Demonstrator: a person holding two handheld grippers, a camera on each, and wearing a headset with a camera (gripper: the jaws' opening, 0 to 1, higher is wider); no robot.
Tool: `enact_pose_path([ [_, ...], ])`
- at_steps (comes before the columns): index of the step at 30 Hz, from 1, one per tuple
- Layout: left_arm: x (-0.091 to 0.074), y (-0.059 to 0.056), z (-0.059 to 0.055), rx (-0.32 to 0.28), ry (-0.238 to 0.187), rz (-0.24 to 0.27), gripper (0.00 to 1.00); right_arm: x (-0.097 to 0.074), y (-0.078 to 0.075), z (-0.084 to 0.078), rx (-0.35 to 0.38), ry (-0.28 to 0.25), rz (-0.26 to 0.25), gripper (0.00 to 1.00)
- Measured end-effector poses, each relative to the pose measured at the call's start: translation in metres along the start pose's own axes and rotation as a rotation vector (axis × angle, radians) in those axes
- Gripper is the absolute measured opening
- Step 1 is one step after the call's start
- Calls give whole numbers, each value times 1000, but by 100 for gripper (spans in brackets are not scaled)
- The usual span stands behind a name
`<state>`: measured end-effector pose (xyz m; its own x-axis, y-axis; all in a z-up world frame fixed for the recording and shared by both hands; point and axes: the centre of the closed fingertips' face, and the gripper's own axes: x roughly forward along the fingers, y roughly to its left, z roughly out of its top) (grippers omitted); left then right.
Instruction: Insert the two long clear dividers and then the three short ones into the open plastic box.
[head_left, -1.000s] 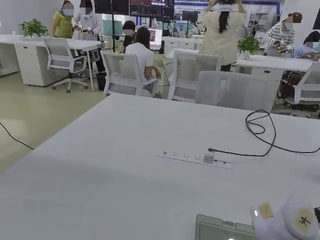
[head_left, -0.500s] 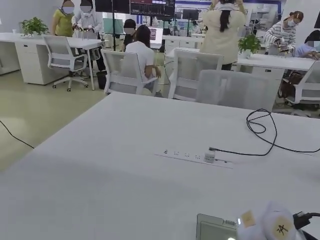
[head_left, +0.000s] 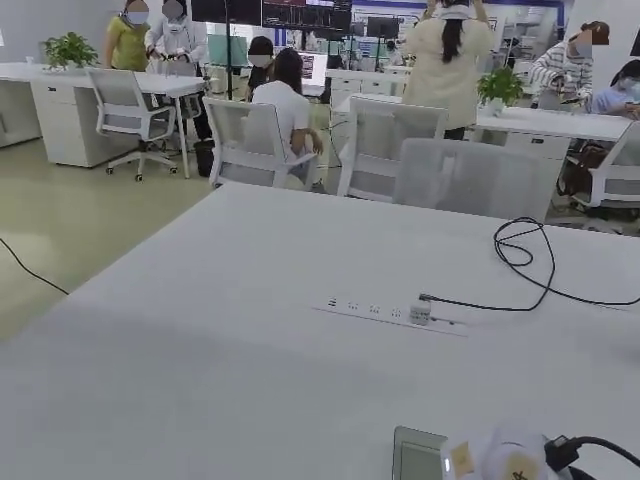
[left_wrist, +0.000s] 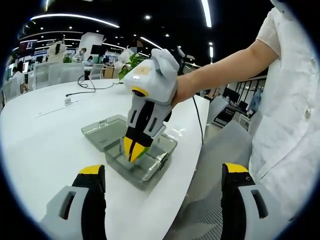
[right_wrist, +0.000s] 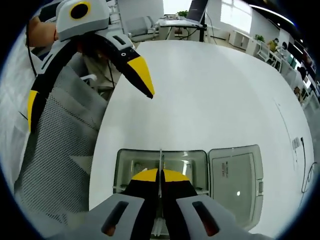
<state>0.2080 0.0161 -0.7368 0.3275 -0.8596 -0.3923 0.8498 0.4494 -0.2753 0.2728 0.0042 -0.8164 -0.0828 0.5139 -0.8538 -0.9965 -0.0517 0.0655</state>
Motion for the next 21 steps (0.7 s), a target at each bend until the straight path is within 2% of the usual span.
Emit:
enact_pose_path([
  [10,-1,2,3,4,-7,4,98,8,0,-5,-27,75,-4,3],
  [21,-1,1,1,14,7,1,98,8,-1,-7,-16,80,-5,3],
])
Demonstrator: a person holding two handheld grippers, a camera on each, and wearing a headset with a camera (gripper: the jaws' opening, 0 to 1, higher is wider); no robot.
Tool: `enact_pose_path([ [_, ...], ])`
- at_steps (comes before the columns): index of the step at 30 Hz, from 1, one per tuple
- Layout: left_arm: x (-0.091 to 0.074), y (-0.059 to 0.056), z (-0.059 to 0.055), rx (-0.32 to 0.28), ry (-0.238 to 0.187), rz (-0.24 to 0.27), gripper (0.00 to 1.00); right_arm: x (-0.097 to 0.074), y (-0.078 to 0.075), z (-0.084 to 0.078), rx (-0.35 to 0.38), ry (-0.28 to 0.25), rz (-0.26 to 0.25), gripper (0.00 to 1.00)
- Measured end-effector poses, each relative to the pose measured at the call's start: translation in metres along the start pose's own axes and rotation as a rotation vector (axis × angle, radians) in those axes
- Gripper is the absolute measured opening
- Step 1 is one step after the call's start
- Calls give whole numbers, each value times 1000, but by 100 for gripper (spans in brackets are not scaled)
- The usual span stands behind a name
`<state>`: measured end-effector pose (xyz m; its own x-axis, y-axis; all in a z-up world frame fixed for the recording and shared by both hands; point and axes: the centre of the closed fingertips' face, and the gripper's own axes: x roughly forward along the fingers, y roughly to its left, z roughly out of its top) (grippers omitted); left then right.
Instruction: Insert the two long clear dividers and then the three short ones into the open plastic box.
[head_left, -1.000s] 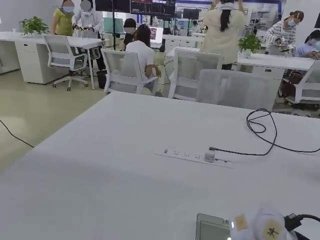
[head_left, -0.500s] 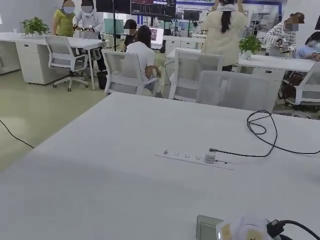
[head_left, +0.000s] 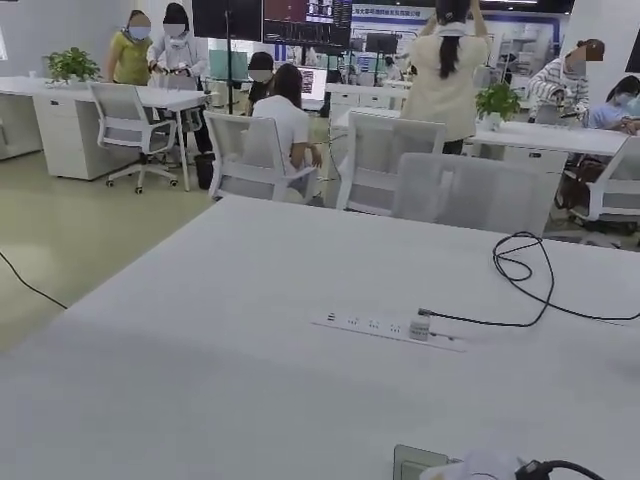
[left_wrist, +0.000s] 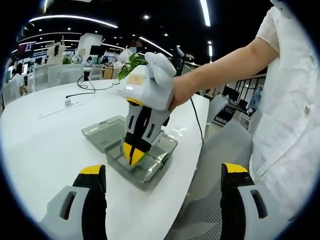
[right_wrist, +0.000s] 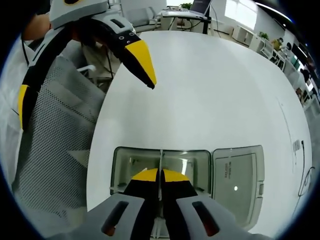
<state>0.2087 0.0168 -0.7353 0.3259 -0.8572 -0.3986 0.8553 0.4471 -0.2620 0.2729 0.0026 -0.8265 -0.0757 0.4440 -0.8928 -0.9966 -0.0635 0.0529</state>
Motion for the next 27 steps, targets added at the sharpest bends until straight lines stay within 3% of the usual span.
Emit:
enact_pose_path([
  [16,-3,-2,4,16,-2,9,97,-1,0,1,-2,9,-17,3],
  [27,-4,-3,1,21,7,18,100,-22,4,9,38,-71,-17,14],
])
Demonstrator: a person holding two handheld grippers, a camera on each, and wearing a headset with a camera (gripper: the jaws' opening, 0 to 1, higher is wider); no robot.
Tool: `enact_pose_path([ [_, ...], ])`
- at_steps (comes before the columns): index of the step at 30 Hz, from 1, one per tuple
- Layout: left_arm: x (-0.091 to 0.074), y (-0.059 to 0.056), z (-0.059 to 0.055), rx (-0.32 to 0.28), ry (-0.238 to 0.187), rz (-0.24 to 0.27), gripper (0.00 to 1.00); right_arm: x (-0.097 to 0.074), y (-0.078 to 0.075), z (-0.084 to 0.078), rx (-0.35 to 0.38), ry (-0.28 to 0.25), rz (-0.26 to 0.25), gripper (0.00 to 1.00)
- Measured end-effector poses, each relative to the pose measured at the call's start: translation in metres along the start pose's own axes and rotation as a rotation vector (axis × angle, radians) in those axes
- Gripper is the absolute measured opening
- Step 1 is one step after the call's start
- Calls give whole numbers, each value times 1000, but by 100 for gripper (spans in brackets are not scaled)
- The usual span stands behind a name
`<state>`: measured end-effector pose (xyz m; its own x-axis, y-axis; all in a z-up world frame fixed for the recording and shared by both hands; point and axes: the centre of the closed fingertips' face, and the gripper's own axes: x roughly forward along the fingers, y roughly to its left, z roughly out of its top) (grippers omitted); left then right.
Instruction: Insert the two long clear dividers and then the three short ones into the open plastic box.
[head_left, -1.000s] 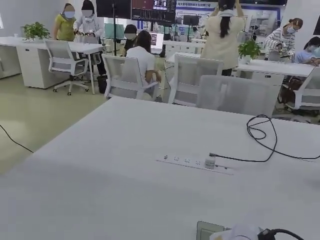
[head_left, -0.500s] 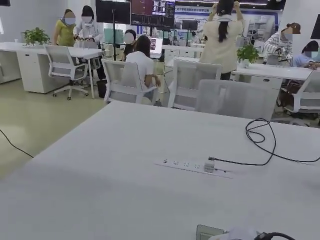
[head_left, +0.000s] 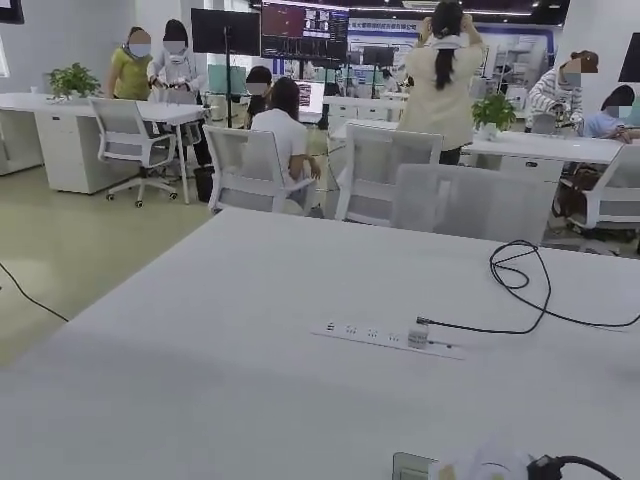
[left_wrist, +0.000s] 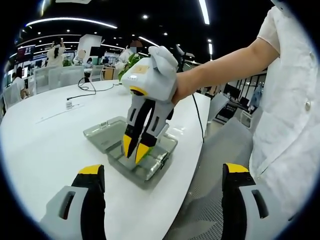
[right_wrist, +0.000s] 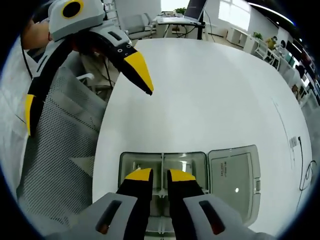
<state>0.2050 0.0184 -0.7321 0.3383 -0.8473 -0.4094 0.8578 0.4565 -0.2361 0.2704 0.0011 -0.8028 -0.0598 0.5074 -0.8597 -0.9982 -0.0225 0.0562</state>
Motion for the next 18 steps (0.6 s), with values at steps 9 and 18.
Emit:
enact_pose_path([
  [9,-1,0,-2,11,15,6,100,-34,4,4,47,-97,-19,29],
  [18,0,1,-5,14,27,9,100,-68,10,-19,66,-129,-51,43],
])
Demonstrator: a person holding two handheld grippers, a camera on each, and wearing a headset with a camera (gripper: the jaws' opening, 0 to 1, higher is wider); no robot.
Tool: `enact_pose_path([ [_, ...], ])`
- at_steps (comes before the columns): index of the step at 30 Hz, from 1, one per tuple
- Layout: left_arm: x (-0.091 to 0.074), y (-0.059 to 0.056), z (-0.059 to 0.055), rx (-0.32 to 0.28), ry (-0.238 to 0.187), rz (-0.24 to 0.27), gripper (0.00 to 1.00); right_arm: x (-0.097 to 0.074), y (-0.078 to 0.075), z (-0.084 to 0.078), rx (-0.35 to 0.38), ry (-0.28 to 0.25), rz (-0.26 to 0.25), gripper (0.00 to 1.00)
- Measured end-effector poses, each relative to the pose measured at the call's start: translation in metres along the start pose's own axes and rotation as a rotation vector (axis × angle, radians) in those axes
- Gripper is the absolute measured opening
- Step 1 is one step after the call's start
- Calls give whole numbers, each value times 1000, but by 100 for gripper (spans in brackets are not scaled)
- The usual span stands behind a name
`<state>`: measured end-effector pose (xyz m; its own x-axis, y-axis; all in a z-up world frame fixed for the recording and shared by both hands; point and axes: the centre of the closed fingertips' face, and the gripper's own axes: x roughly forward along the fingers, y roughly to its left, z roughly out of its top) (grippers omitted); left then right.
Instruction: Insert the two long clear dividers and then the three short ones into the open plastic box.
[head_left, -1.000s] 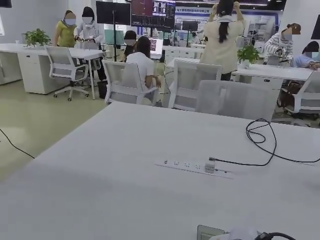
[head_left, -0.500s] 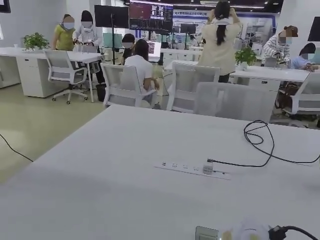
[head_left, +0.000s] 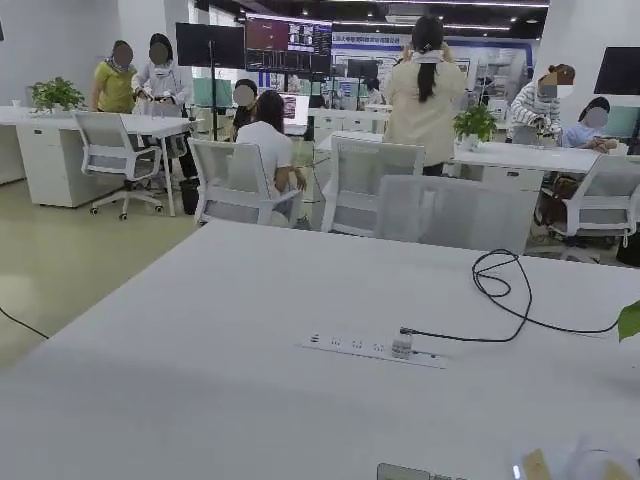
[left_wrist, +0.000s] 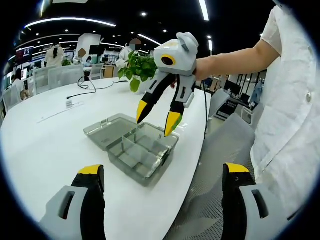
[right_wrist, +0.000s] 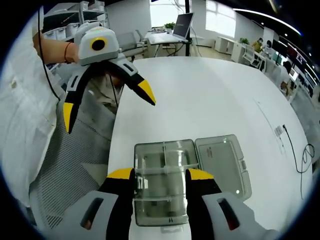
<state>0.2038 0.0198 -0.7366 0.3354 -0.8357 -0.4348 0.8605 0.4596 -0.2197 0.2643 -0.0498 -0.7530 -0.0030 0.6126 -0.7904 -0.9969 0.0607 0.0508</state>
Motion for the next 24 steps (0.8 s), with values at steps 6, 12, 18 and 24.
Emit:
enact_pose_path([
  [6,0,2,1,-4,-3,5,100,-23,0,-33,22,26,-25,49],
  [12,0,1,0,-2,6,0,100,-38,0,-73,67,75,-40,53],
  [18,1,2,-1,-2,10,-2,100,-47,2,-110,87,132,-41,56],
  [24,1,2,-1,-4,16,-4,100,-51,-1,-142,87,189,-35,58],
])
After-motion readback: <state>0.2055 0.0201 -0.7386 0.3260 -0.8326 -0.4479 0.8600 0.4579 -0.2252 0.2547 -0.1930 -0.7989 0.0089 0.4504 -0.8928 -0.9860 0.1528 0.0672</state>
